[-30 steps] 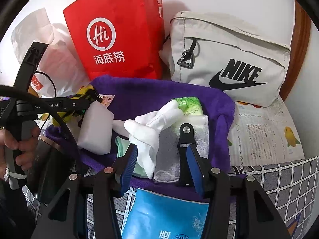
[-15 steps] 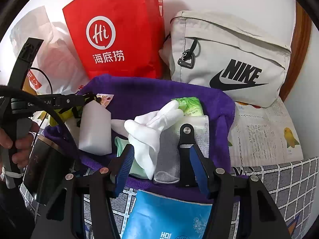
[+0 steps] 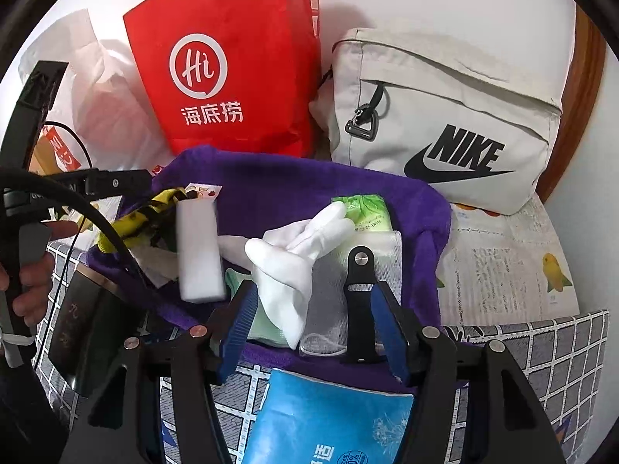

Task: Organize soft objects

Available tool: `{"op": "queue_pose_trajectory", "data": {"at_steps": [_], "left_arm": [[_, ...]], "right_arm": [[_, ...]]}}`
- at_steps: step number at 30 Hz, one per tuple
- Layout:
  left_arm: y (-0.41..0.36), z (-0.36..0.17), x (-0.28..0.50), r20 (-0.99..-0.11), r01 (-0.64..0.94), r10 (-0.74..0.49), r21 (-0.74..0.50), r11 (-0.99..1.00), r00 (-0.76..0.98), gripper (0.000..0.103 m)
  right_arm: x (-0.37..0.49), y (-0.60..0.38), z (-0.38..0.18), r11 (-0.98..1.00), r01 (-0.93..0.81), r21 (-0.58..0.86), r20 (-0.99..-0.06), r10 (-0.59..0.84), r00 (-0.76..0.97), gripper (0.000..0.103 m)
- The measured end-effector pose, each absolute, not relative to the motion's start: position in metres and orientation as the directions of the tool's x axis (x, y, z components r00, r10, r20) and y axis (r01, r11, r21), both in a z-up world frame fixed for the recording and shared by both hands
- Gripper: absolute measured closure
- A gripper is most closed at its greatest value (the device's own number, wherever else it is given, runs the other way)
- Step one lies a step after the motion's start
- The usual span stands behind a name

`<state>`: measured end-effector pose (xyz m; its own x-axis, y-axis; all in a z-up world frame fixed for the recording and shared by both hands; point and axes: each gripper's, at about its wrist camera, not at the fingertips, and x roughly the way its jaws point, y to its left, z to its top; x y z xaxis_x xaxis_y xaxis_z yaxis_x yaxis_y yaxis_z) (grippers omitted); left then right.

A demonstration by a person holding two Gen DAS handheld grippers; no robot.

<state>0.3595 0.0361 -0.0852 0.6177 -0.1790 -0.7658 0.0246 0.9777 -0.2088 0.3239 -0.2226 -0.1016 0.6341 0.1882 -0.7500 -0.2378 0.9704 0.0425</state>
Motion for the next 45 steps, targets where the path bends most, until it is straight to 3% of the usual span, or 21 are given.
{"op": "queue_pose_trajectory", "data": {"at_steps": [10, 16, 18, 19, 25, 29, 33, 45], "left_arm": [[0.041, -0.059, 0.343, -0.732, 0.031, -0.191, -0.226, 0.974, 0.654, 0.007], [0.027, -0.043, 0.321, -0.727, 0.046, -0.155, -0.168, 0.985, 0.669, 0.007], [0.022, -0.041, 0.311, -0.735, 0.049, -0.146, -0.151, 0.987, 0.662, 0.007], [0.021, -0.040, 0.305, -0.737, 0.047, -0.143, -0.150, 0.988, 0.661, 0.007], [0.013, -0.027, 0.253, -0.723, 0.059, -0.134, -0.128, 0.990, 0.677, 0.007], [0.005, -0.016, 0.214, -0.707, 0.067, -0.124, -0.108, 0.992, 0.697, 0.000], [-0.008, -0.009, 0.171, -0.690, 0.077, -0.111, -0.080, 0.994, 0.716, 0.000], [-0.025, -0.006, 0.078, -0.673, 0.049, -0.088, -0.077, 0.996, 0.734, 0.000]], "right_arm": [[0.308, -0.218, -0.091, 0.972, -0.233, 0.032, -0.760, 0.174, 0.627, 0.041], [0.276, -0.219, -0.071, 0.972, -0.235, 0.019, -0.740, 0.172, 0.651, 0.027], [0.262, -0.220, -0.063, 0.973, -0.230, 0.015, -0.721, 0.170, 0.672, 0.012], [0.256, -0.221, -0.059, 0.975, -0.224, 0.012, -0.712, 0.165, 0.683, 0.011], [0.222, -0.224, -0.045, 0.977, -0.211, 0.031, -0.688, 0.174, 0.705, 0.010], [0.198, -0.225, -0.038, 0.981, -0.192, 0.019, -0.668, 0.155, 0.728, 0.004], [0.171, -0.229, -0.034, 0.985, -0.169, 0.020, -0.659, 0.140, 0.739, 0.000], [0.089, -0.246, -0.032, 0.990, -0.124, 0.073, -0.652, 0.142, 0.745, 0.000]]}}
